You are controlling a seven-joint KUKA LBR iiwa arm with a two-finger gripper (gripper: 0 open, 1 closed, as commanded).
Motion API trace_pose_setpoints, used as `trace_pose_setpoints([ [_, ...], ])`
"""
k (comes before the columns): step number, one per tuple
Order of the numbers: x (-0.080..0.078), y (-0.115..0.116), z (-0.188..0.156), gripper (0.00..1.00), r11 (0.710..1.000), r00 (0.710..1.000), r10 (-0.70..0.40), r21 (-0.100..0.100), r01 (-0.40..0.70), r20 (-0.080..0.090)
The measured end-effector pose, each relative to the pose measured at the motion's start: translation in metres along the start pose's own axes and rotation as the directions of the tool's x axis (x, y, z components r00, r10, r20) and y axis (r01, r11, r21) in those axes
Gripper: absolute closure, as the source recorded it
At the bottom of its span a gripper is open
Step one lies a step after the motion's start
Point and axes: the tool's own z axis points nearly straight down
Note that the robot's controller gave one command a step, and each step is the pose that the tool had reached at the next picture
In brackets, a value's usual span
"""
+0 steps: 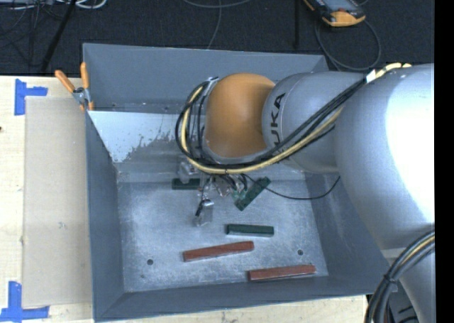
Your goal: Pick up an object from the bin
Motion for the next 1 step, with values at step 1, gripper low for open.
trace_pose_setpoints([
  [1, -0.0022, 0.0004, -0.0031, 1.0, 1.0, 1.0, 0.002, -0.001, -0.002, 0.006],
])
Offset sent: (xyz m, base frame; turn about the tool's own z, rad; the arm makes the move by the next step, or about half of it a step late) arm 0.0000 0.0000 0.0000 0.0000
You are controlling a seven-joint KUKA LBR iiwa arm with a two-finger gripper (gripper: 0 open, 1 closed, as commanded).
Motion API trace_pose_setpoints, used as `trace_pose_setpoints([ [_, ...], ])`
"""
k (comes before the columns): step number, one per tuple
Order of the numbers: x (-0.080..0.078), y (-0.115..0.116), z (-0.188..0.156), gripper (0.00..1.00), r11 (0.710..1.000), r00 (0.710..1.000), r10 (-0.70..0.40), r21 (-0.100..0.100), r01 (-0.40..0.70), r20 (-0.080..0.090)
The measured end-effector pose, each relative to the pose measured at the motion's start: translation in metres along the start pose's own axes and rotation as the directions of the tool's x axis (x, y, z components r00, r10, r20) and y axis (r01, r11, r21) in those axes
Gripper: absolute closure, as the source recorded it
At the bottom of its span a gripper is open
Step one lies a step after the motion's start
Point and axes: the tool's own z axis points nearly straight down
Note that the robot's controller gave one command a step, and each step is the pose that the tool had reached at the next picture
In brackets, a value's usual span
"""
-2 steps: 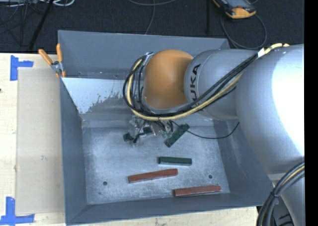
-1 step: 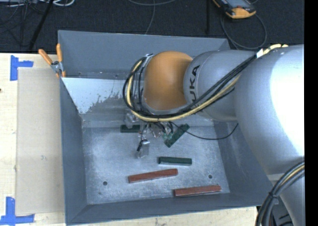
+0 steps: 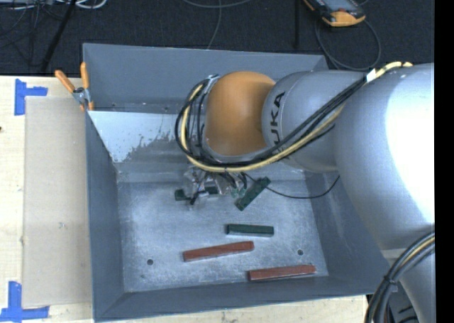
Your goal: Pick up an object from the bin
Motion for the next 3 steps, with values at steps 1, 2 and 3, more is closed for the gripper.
trace_pose_setpoints([
  [1, 0.002, 0.0, 0.003, 0.0, 1.0, 1.0, 0.0, 0.001, 0.0, -0.007],
  [2, 0.001, 0.0, 0.001, 1.0, 1.0, 1.0, 0.001, 0.0, -0.001, -0.002],
  [3, 0.004, 0.016, -0.1, 1.0, 1.0, 1.0, -0.025, 0.001, 0.025, 0.001],
])
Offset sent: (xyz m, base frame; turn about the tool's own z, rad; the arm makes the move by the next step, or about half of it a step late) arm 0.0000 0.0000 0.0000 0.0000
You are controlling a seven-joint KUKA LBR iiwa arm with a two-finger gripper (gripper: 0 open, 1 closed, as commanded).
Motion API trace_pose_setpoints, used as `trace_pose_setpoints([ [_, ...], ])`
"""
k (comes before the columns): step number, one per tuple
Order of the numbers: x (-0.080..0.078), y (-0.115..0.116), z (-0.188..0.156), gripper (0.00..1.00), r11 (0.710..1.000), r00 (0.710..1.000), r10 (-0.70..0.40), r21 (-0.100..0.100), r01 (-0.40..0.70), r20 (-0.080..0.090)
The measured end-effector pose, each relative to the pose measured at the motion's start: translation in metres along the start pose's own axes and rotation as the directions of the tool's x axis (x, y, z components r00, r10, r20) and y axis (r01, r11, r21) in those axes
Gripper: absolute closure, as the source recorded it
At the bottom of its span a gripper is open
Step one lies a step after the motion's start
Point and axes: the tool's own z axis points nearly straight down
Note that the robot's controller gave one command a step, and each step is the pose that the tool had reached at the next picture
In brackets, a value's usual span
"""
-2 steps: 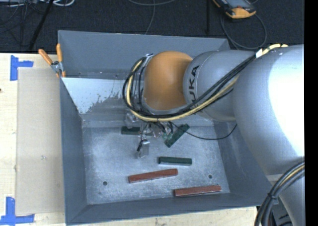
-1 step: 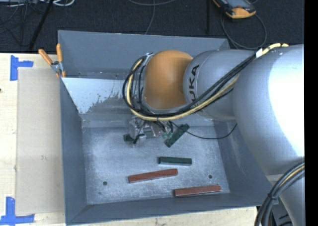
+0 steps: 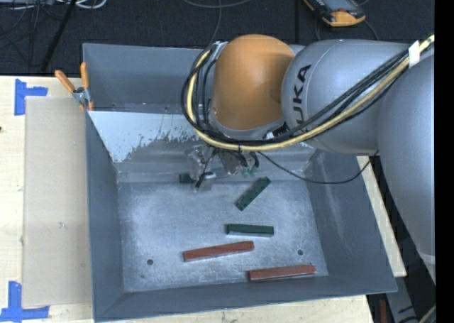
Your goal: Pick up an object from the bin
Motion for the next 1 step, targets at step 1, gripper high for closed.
trace_pose_setpoints([
  [1, 0.0175, -0.0381, -0.0503, 1.0, 0.933, 0.933, -0.359, -0.001, 0.359, -0.005],
])
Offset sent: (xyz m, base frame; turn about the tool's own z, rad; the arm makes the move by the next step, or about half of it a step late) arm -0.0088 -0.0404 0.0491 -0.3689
